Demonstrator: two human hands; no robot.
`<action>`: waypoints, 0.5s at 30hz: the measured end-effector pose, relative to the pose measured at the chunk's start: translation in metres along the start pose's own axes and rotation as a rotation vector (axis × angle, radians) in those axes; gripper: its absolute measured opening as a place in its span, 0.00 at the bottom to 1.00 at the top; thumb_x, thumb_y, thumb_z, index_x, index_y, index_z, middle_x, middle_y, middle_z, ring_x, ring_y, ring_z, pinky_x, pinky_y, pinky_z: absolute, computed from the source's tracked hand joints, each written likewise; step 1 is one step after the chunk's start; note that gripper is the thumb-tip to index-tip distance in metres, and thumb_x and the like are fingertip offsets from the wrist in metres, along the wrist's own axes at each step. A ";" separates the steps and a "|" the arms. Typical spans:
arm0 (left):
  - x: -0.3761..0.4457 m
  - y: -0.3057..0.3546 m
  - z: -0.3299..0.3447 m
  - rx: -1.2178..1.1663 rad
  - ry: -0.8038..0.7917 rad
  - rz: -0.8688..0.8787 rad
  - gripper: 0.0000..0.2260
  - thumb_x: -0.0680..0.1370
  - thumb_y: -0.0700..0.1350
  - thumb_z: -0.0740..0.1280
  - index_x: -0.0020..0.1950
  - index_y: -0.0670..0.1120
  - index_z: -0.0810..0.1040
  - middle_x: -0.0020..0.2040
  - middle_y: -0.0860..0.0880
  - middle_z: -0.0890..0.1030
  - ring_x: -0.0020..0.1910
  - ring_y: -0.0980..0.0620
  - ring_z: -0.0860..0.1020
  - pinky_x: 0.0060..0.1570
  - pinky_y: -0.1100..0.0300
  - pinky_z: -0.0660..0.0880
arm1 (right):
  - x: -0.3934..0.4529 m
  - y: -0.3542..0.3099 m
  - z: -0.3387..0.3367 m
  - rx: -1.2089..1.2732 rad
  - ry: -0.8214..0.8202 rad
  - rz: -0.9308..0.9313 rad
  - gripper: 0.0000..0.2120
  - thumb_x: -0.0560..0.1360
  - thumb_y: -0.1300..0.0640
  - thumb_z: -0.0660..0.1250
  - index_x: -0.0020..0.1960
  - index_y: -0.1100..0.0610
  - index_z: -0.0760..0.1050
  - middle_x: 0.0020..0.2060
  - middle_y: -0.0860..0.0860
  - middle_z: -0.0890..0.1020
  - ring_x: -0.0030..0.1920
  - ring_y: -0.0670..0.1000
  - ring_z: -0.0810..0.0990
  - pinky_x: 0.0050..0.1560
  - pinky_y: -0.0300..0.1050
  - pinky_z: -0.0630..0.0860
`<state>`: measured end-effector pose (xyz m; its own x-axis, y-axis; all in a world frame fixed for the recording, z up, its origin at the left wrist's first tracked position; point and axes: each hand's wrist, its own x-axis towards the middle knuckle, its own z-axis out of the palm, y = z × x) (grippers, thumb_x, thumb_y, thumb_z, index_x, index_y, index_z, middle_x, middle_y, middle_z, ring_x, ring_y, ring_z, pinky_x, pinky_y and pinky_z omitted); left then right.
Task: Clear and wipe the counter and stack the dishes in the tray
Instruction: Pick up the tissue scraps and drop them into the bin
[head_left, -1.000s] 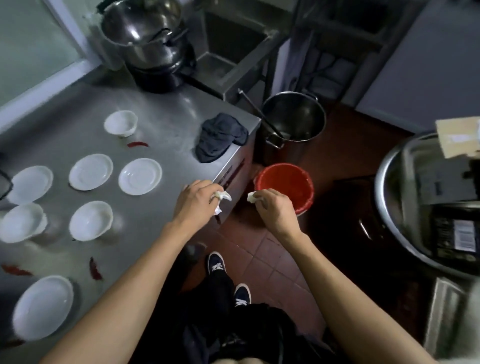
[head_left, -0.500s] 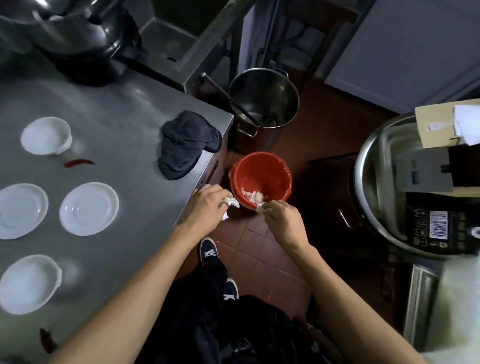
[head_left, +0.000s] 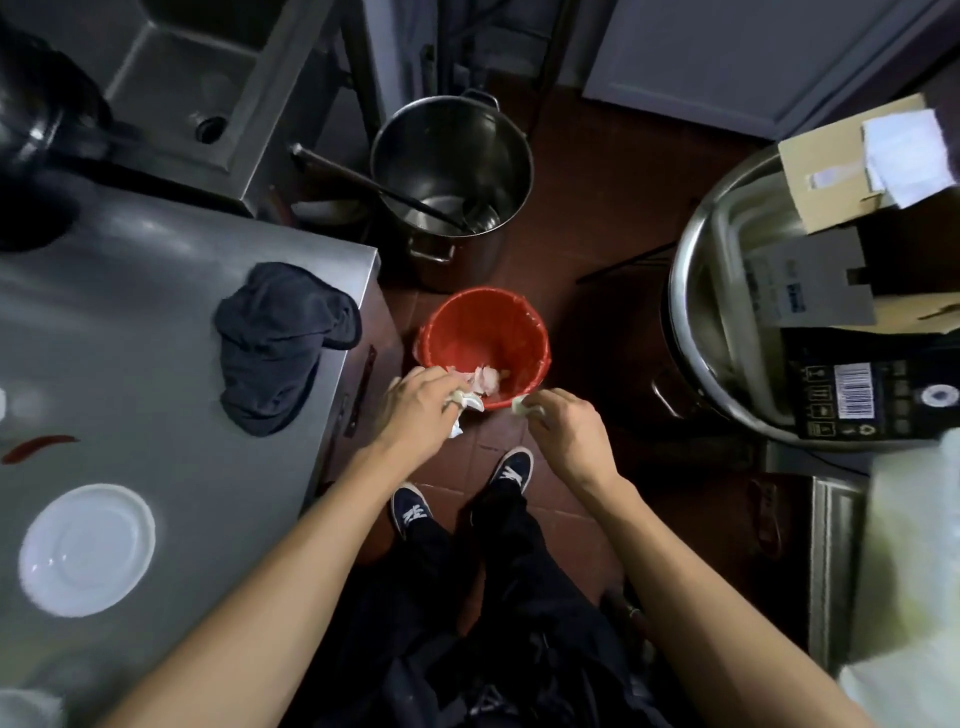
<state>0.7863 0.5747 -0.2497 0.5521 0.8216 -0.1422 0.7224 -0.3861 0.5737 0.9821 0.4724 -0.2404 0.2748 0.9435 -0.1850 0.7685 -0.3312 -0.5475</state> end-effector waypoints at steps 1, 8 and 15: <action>0.009 0.005 0.002 0.014 -0.007 -0.002 0.11 0.73 0.39 0.71 0.53 0.50 0.83 0.52 0.51 0.83 0.50 0.46 0.77 0.51 0.48 0.74 | 0.006 0.007 -0.004 0.006 -0.004 -0.001 0.09 0.74 0.60 0.67 0.52 0.54 0.82 0.47 0.50 0.83 0.46 0.54 0.82 0.43 0.48 0.78; 0.060 0.042 0.015 0.108 -0.084 -0.054 0.11 0.75 0.42 0.69 0.56 0.52 0.82 0.53 0.54 0.82 0.53 0.48 0.77 0.54 0.49 0.73 | 0.045 0.052 -0.031 0.036 -0.044 0.012 0.10 0.75 0.59 0.65 0.54 0.53 0.82 0.48 0.49 0.82 0.48 0.53 0.81 0.44 0.46 0.76; 0.093 0.049 0.039 0.096 -0.125 -0.138 0.11 0.76 0.41 0.68 0.57 0.50 0.82 0.55 0.53 0.81 0.55 0.48 0.76 0.56 0.50 0.72 | 0.080 0.088 -0.037 0.031 -0.098 0.012 0.09 0.75 0.61 0.67 0.52 0.53 0.82 0.49 0.49 0.83 0.49 0.53 0.81 0.44 0.46 0.75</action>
<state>0.8894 0.6158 -0.2659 0.4881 0.8133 -0.3167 0.8279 -0.3166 0.4631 1.0926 0.5181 -0.2733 0.2252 0.9362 -0.2698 0.7469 -0.3437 -0.5692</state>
